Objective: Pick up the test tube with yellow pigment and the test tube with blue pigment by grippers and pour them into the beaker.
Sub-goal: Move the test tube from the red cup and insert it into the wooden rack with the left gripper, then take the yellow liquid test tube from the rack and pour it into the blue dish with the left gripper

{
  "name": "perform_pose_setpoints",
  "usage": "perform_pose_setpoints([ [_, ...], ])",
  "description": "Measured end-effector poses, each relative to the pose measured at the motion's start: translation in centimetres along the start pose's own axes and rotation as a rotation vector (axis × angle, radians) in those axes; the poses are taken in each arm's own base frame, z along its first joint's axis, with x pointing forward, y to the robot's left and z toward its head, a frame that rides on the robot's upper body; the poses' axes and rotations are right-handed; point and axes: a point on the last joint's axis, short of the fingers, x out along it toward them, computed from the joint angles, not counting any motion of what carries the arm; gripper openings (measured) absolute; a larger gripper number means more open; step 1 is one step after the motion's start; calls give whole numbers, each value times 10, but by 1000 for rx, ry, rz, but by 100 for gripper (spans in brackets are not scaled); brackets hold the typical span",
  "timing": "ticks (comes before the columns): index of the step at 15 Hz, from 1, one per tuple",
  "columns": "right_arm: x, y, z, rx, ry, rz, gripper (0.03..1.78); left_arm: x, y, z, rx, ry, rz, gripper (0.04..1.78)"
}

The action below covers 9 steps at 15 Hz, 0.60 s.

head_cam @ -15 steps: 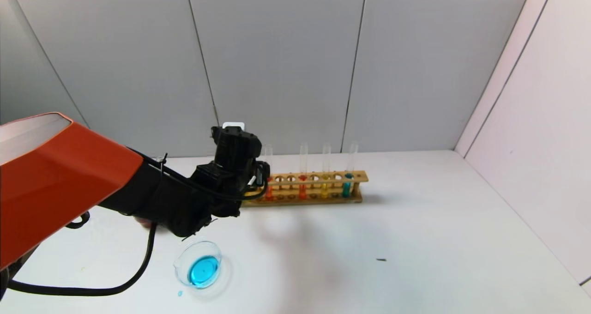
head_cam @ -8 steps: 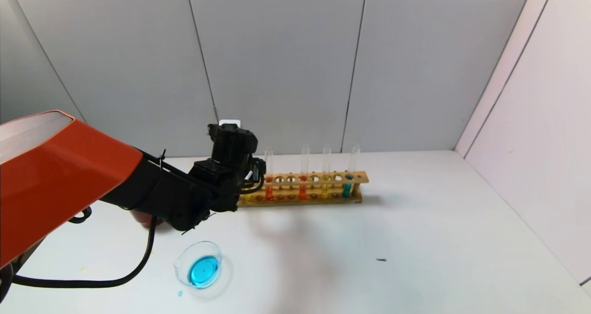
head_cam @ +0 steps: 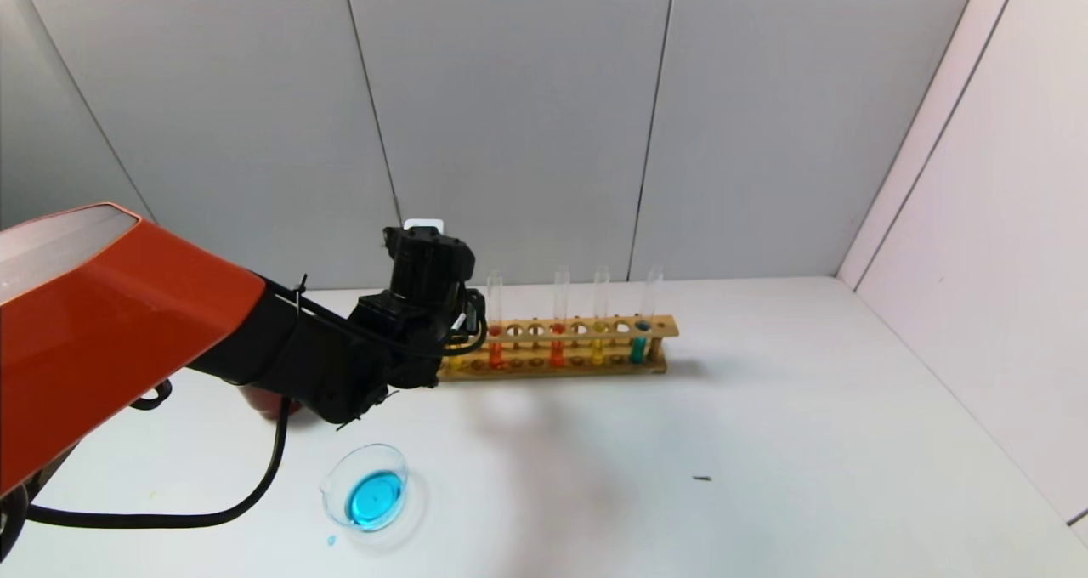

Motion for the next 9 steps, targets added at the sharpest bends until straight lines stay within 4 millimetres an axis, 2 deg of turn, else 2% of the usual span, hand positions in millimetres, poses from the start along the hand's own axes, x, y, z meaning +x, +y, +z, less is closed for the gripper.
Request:
perform_pose_setpoints([
  [1, 0, 0, 0, 0, 0, 0, 174, 0, 0, 0, 1, 1, 0, 131],
  [4, 0, 0, 0, 0, 0, 0, 174, -2, -1, -2, 3, 6, -1, 75],
  [6, 0, 0, 0, 0, 0, 0, 174, -3, -1, -1, 3, 6, -3, 44],
  [7, 0, 0, 0, 0, 0, 0, 174, -3, -1, -1, 5, 7, -6, 34],
  [9, 0, 0, 0, 0, 0, 0, 174, -5, -1, 0, 3, 5, -6, 30],
])
